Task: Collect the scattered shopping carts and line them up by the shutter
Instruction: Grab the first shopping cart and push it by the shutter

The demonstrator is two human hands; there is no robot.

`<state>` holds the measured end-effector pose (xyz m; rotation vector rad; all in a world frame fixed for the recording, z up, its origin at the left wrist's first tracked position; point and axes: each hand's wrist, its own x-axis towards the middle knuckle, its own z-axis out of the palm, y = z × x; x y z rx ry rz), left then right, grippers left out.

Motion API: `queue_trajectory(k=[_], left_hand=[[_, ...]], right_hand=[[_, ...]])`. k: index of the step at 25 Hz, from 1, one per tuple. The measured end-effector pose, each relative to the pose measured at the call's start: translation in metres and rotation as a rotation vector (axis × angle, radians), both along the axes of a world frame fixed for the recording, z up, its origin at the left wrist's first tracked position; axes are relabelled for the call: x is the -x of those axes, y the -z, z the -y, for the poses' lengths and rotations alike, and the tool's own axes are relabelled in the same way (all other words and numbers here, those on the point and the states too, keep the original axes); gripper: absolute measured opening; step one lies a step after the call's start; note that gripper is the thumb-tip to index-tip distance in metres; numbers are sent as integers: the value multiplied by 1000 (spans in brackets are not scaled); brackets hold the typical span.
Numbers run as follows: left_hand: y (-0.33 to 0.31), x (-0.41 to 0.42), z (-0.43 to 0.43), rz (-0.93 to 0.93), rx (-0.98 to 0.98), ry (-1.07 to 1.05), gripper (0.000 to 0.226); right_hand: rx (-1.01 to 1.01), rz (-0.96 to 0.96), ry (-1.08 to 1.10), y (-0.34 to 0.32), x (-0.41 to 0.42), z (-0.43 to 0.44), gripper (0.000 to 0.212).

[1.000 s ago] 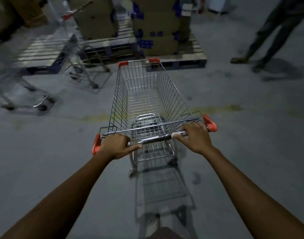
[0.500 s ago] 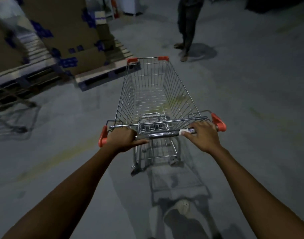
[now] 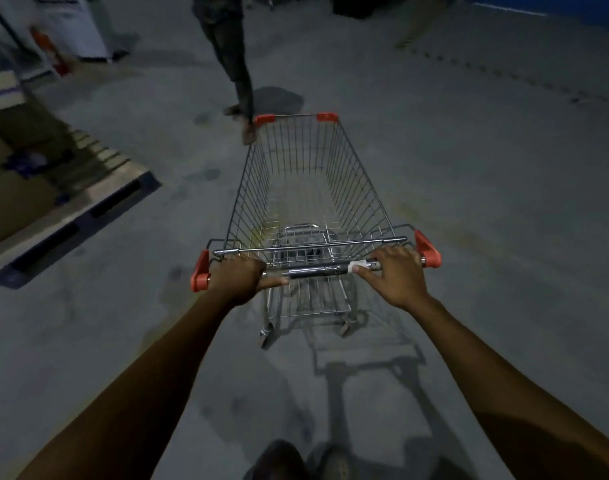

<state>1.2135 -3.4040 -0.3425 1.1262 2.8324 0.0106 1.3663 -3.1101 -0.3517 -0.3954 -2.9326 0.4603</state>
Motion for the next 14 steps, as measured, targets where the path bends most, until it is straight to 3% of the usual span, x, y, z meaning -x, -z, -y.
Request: queue_trajectory(k=[4,9,14], left_hand=[[0,95,-90,46,-10,89,99],[-4,216,-206,-8,-51,269,78],[-17,310,-323,-38,92,427,69]], right_hand=[[-29,-29,137,4,58,-67,67],[-69,-130,288,6,145,-153,64],[-66,-160,444,2,217,-231,63]])
